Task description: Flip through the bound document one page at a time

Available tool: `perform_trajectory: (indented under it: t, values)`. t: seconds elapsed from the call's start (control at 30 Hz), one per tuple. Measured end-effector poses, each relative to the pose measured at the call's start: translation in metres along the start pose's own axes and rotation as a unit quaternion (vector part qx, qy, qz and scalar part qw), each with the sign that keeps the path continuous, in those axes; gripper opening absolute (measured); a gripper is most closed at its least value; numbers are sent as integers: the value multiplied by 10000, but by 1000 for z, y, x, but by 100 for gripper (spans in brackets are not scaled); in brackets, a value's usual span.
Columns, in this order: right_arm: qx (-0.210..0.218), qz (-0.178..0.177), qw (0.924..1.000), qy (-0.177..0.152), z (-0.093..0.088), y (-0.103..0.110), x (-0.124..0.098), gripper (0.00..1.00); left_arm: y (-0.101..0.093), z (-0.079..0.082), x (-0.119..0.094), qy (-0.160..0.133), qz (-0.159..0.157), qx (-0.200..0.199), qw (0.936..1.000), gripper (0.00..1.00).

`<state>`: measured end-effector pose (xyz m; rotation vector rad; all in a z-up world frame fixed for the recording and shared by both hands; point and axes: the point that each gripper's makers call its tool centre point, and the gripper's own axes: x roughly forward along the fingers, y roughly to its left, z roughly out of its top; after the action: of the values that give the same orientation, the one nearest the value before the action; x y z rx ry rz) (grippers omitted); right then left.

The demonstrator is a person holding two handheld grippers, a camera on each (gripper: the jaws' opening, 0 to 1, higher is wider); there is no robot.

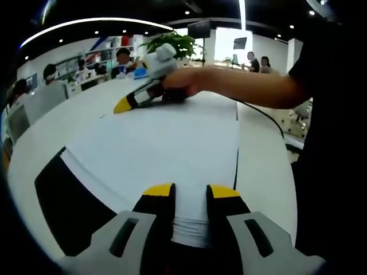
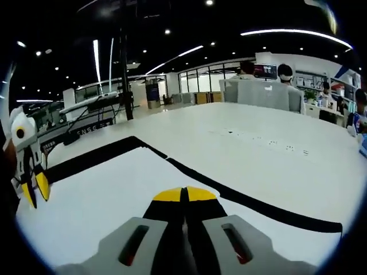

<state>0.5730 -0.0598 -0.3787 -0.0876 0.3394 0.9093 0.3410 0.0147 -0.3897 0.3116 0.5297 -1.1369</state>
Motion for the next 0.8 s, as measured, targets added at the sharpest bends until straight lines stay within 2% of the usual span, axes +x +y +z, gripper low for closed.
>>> perform_trajectory:
  t: [0.8]
  values:
    - [-35,-269,9996,-79,-3,-2,-14,2,2,1,0,-87,7,-97,9999,21]
